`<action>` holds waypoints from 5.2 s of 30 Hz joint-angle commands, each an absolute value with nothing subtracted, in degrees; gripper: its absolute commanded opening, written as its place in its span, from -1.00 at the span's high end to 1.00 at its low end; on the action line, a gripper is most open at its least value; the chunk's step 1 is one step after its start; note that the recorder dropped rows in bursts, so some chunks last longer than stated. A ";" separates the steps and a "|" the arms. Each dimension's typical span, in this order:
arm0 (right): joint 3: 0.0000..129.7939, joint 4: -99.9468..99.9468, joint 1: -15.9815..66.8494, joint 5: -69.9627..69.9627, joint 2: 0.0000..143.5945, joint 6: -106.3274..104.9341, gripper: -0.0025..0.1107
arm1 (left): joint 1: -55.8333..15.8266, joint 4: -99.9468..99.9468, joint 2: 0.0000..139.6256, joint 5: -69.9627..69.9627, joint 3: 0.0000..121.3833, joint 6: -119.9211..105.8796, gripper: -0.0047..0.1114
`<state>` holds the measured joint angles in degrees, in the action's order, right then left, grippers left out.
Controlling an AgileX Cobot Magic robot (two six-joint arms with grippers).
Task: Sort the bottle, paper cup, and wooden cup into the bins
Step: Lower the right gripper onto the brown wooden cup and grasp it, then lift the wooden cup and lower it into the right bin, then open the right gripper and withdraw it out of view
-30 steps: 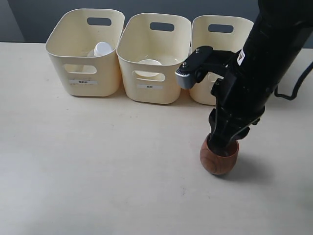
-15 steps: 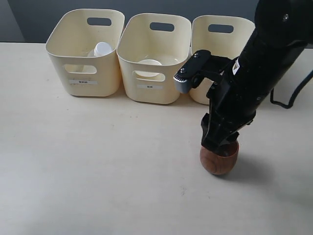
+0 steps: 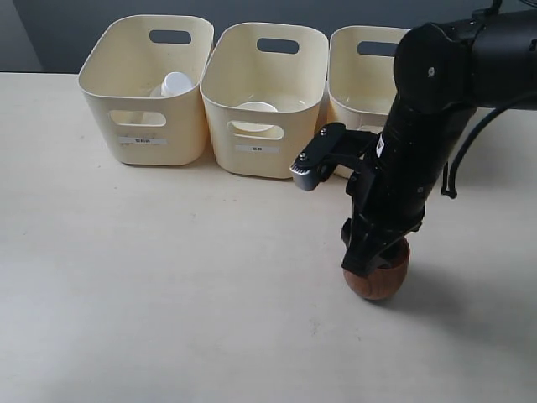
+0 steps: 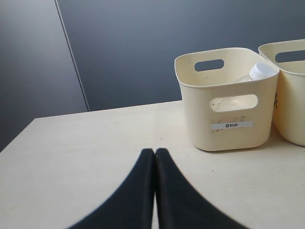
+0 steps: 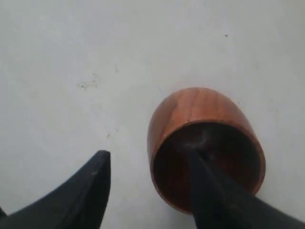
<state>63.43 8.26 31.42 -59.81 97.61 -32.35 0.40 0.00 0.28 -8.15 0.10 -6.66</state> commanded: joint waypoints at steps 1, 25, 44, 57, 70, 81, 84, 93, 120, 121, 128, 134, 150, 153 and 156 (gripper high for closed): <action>63.16 7.61 31.47 -59.36 98.33 -32.40 0.09 | 0.43 0.00 0.00 -7.74 0.00 -6.58 0.92; 63.16 5.73 31.47 -59.86 104.24 -32.40 0.88 | 0.43 0.00 0.00 -7.74 0.00 -6.58 0.92; 80.99 -17.88 31.25 -55.86 82.09 -20.26 0.97 | 0.43 0.00 0.00 -7.74 0.00 -6.58 0.92; 90.37 -7.70 19.55 -47.60 98.71 -26.27 0.97 | 0.43 0.00 0.00 -7.74 0.00 -6.58 0.92; 106.79 4.78 14.66 -52.86 116.77 -37.68 0.97 | 0.43 0.00 0.00 -7.74 0.00 -6.58 0.92; 116.80 7.80 13.09 -58.88 127.02 -40.68 0.97 | 0.43 0.00 0.00 -7.74 0.00 -6.58 0.92; 119.08 8.55 13.09 -60.54 129.30 -41.36 0.97 | 0.43 0.00 0.00 -7.74 0.00 -6.58 0.92; 123.84 9.14 13.09 -65.30 134.75 -41.96 0.97 | 0.43 0.00 0.00 -7.74 0.00 -6.58 0.92; 123.74 9.64 13.09 -66.11 138.59 -42.06 0.97 | 0.43 0.00 0.00 -7.74 0.00 -6.58 0.92; 123.74 9.64 13.09 -66.11 138.59 -42.06 0.97 | 0.43 0.00 0.00 -7.74 0.00 -6.58 0.92; 123.74 9.53 13.09 -67.40 138.49 -42.06 0.97 | 0.43 0.00 0.00 -7.74 0.00 -6.58 0.92; 123.74 9.52 13.09 -68.11 138.08 -42.06 0.91 | 0.43 0.00 0.00 -7.74 0.00 -6.58 0.92; 123.74 9.72 13.09 -66.73 136.18 -42.06 0.35 | 0.43 0.00 0.00 -7.74 0.00 -6.58 0.92; 123.74 9.72 13.09 -66.62 134.13 -41.93 0.35 | 0.43 0.00 0.00 -7.74 0.00 -6.58 0.92; 123.74 9.87 13.09 -66.96 131.24 -41.30 0.35 | 0.43 0.00 0.00 -7.74 0.00 -6.58 0.92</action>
<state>123.78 10.11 13.35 -67.06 134.36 -41.53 0.40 0.00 0.28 -8.15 0.10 -6.66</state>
